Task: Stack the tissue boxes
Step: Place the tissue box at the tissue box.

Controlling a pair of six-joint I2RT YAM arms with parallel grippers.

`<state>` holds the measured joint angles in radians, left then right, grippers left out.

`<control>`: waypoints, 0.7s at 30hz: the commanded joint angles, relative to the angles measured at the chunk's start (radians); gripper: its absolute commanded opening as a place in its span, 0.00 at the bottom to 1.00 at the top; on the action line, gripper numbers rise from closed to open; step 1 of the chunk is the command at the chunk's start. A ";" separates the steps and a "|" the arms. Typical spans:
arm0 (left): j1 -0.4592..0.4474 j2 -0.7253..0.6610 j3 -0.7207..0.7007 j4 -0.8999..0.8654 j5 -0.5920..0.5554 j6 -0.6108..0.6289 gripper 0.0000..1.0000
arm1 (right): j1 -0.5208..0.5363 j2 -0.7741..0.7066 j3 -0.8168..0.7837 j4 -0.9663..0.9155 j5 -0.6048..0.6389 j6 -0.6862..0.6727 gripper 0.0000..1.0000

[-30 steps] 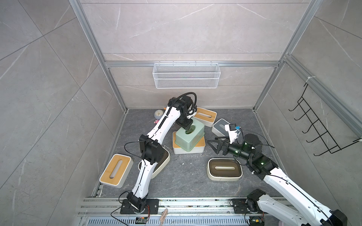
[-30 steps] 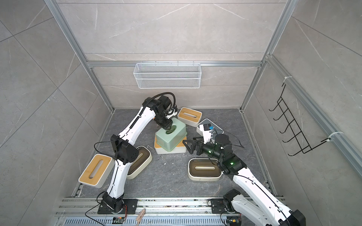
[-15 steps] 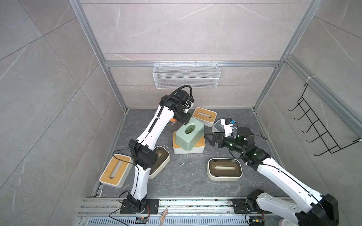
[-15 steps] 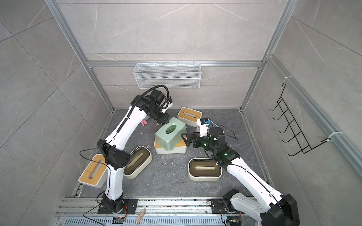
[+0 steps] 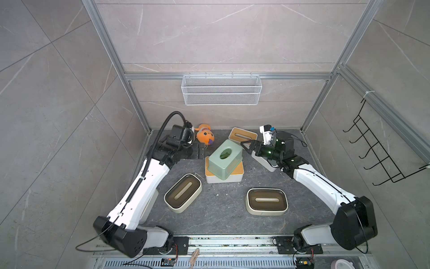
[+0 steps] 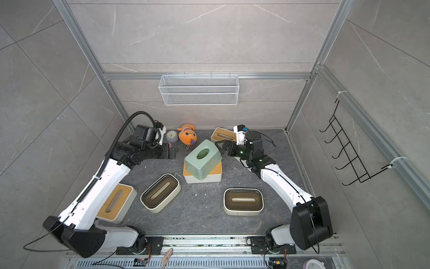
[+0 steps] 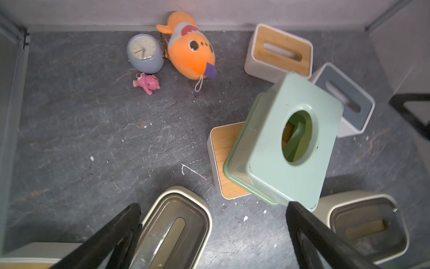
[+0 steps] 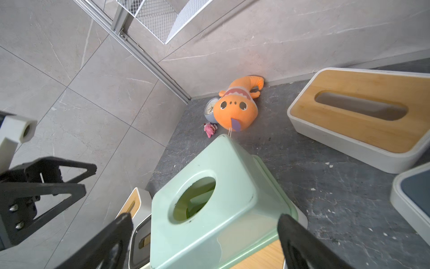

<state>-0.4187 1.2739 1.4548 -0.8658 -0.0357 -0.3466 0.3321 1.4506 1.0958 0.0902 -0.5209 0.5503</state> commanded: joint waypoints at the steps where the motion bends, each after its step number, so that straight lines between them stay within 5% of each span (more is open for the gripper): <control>1: 0.013 -0.105 -0.129 0.178 0.149 -0.224 1.00 | -0.019 0.067 0.071 0.037 -0.120 0.011 1.00; 6: 0.013 -0.222 -0.394 0.437 0.316 -0.494 1.00 | -0.030 0.186 0.159 0.010 -0.201 -0.002 1.00; 10: 0.009 -0.244 -0.541 0.625 0.342 -0.640 0.99 | -0.031 0.254 0.208 0.014 -0.241 -0.012 1.00; 21: -0.026 -0.140 -0.632 0.868 0.360 -0.788 0.99 | -0.018 0.331 0.271 -0.069 -0.292 -0.053 1.00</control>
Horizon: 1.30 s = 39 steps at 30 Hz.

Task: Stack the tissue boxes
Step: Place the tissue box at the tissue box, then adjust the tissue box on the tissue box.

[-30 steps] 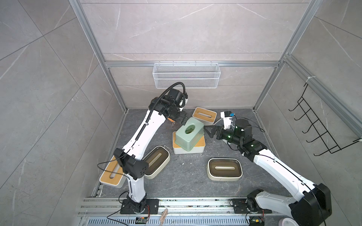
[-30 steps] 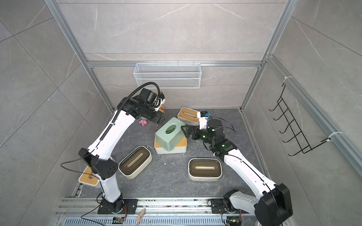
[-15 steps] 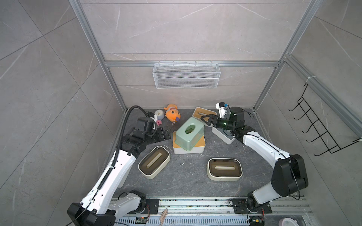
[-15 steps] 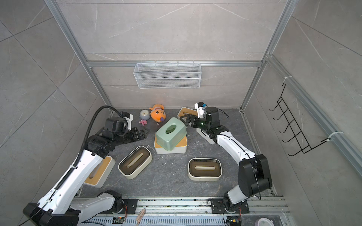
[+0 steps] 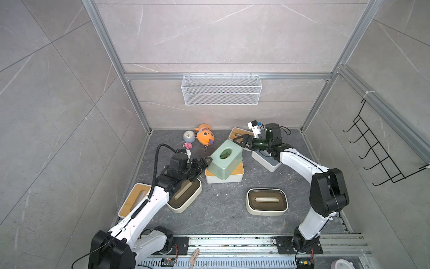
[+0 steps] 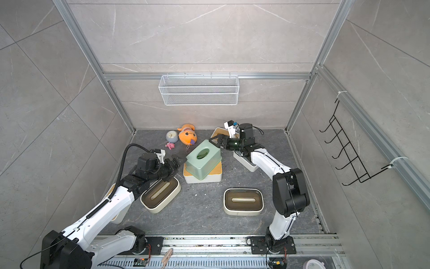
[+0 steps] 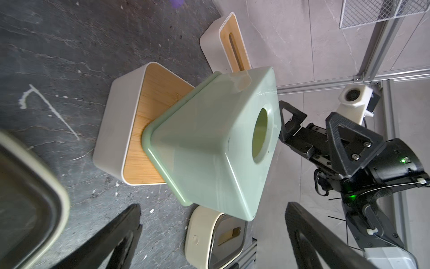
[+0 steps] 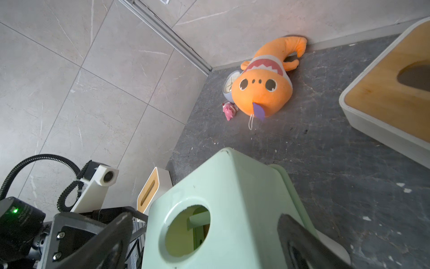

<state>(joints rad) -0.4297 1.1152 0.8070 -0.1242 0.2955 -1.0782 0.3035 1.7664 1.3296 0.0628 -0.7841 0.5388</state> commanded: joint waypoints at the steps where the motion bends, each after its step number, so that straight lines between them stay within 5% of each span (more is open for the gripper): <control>1: -0.023 0.030 0.021 0.140 0.026 -0.057 0.99 | 0.011 0.016 0.037 -0.055 -0.028 -0.051 1.00; 18: -0.067 0.180 0.111 0.183 0.005 -0.055 0.98 | 0.028 -0.012 0.004 -0.106 -0.056 -0.091 1.00; 39: -0.055 0.249 0.222 0.070 -0.004 0.017 0.97 | 0.049 -0.186 -0.227 -0.030 0.002 -0.039 1.00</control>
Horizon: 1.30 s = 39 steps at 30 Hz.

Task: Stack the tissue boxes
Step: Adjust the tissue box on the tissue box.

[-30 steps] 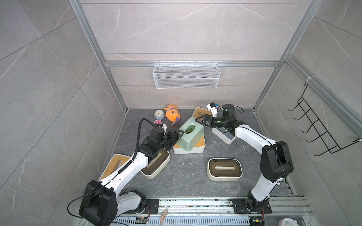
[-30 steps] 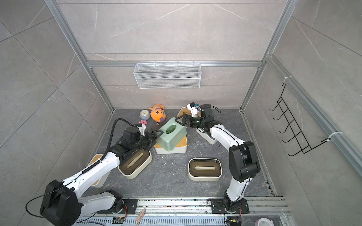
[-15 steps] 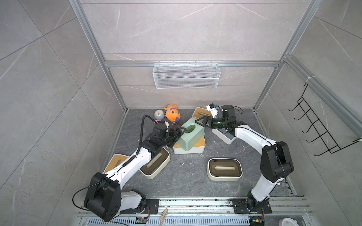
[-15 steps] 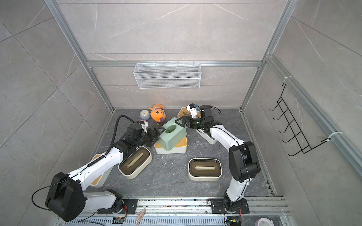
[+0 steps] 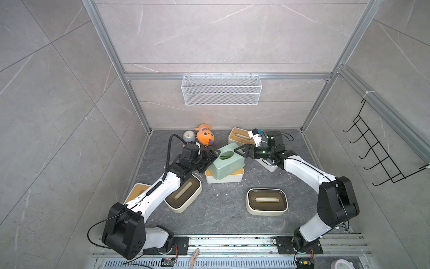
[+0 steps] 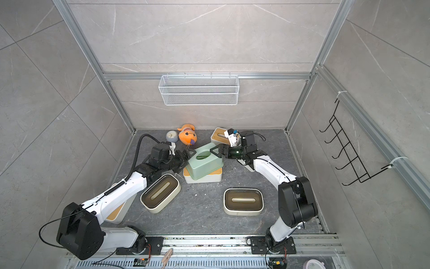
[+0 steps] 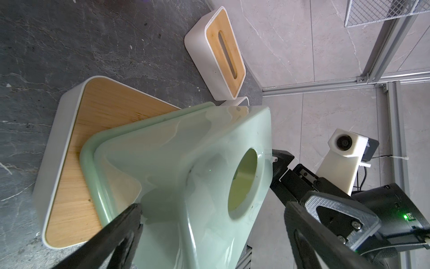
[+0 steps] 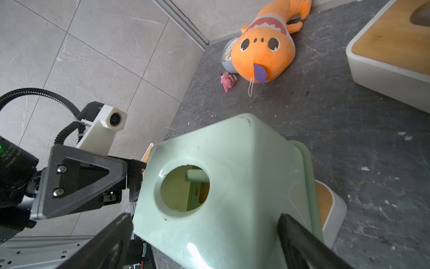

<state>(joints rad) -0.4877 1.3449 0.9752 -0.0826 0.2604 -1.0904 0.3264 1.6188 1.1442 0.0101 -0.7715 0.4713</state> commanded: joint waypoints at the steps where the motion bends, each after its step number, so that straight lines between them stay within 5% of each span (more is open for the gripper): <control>1: 0.004 0.024 0.058 0.024 0.031 0.030 0.98 | 0.030 -0.049 -0.057 0.032 -0.006 0.035 1.00; 39: 0.086 0.158 0.148 0.002 0.143 0.081 0.97 | 0.090 -0.142 -0.129 -0.011 0.112 0.022 1.00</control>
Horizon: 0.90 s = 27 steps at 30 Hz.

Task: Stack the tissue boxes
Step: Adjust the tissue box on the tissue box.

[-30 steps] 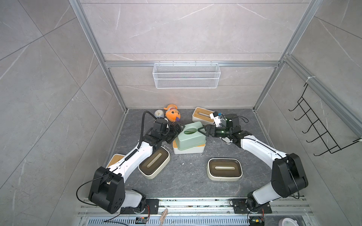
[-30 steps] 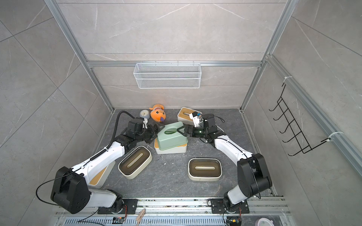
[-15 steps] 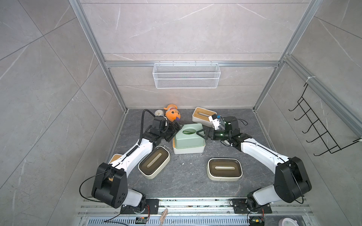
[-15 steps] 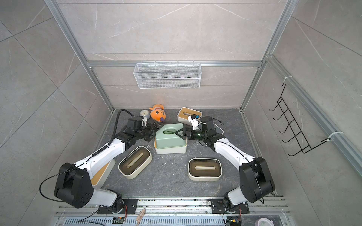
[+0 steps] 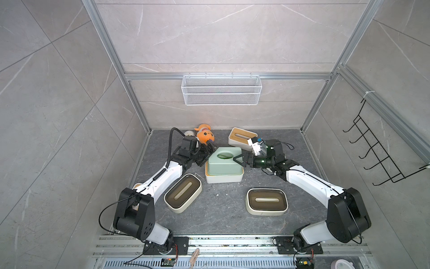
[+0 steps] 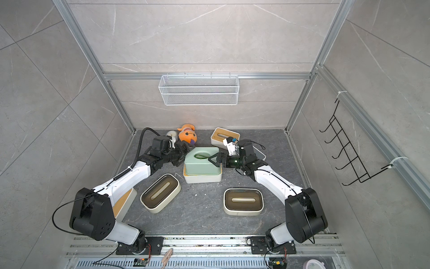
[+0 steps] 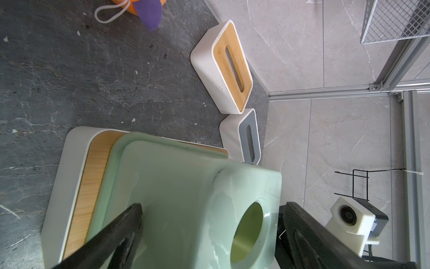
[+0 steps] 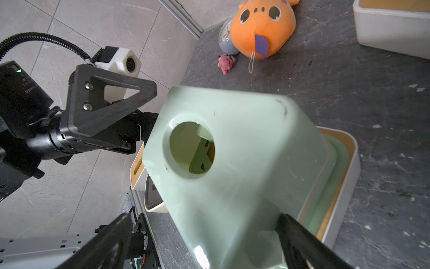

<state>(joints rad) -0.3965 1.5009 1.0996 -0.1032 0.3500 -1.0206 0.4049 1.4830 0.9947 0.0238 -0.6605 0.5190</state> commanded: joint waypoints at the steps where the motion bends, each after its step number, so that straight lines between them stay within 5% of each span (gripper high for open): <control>1: -0.005 0.001 0.020 0.022 0.052 0.010 0.97 | 0.011 0.001 0.032 -0.029 -0.005 -0.032 1.00; 27: -0.005 -0.051 -0.015 0.001 0.021 0.012 0.96 | 0.013 0.056 0.049 0.014 -0.036 -0.009 1.00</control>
<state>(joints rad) -0.3965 1.4902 1.0870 -0.1055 0.3420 -1.0203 0.4046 1.5242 1.0435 0.0010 -0.6552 0.4980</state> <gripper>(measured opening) 0.962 0.992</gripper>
